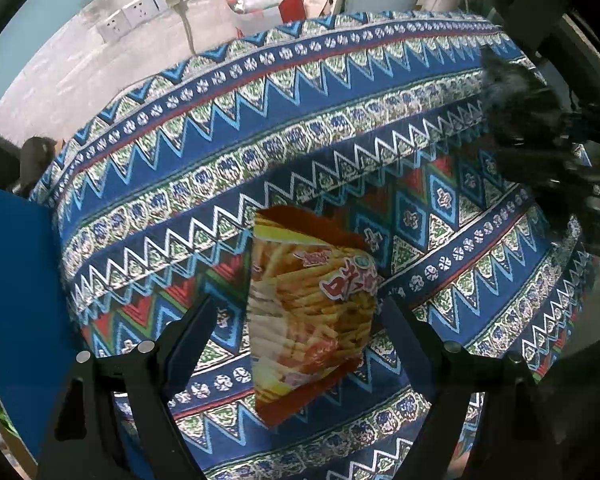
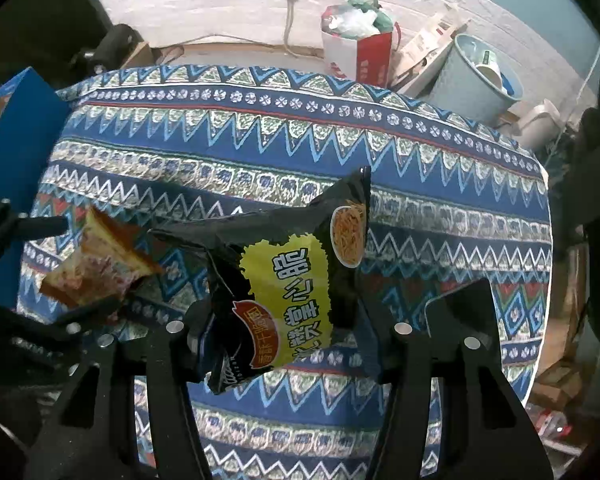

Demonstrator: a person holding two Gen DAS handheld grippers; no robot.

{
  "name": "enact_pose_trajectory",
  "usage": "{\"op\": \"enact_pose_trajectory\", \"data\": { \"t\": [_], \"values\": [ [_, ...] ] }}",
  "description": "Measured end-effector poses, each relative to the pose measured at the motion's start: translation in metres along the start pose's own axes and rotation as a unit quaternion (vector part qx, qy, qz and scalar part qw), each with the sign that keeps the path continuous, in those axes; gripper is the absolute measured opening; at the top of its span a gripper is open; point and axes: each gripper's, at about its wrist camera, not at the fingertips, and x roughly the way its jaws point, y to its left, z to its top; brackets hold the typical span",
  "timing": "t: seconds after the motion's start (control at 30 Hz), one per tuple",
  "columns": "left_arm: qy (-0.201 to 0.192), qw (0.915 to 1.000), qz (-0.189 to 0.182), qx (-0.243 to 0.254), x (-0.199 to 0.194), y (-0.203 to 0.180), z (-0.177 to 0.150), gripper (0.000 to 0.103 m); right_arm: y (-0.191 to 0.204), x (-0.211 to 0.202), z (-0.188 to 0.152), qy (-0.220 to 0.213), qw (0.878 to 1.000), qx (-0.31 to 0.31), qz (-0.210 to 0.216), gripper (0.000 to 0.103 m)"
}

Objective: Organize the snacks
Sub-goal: 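Grasp the red fries bag with the left gripper while the right grasps the black bag, then lift both held bags and carry them over the box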

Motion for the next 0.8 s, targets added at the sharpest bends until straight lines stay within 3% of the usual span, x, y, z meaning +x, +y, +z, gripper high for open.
{"op": "enact_pose_trajectory", "data": {
  "t": [0.23,0.33,0.47,0.8],
  "values": [
    [-0.001,0.9999,0.011,0.005,0.012,-0.008,-0.001,0.086,-0.005,-0.008,-0.005,-0.008,1.0,0.007,0.002,0.056],
    [-0.005,1.0,0.006,0.005,0.015,-0.011,-0.003,0.062,-0.007,-0.009,-0.004,-0.011,1.0,0.008,0.004,0.056],
    [-0.017,0.9998,0.009,0.006,0.012,-0.009,-0.006,0.048,-0.005,-0.01,-0.002,-0.015,1.0,0.005,0.006,0.056],
    [-0.044,0.9987,0.025,-0.008,-0.018,0.002,-0.013,0.044,0.007,-0.018,0.007,-0.031,0.999,-0.006,0.013,0.056]
  ]
}}
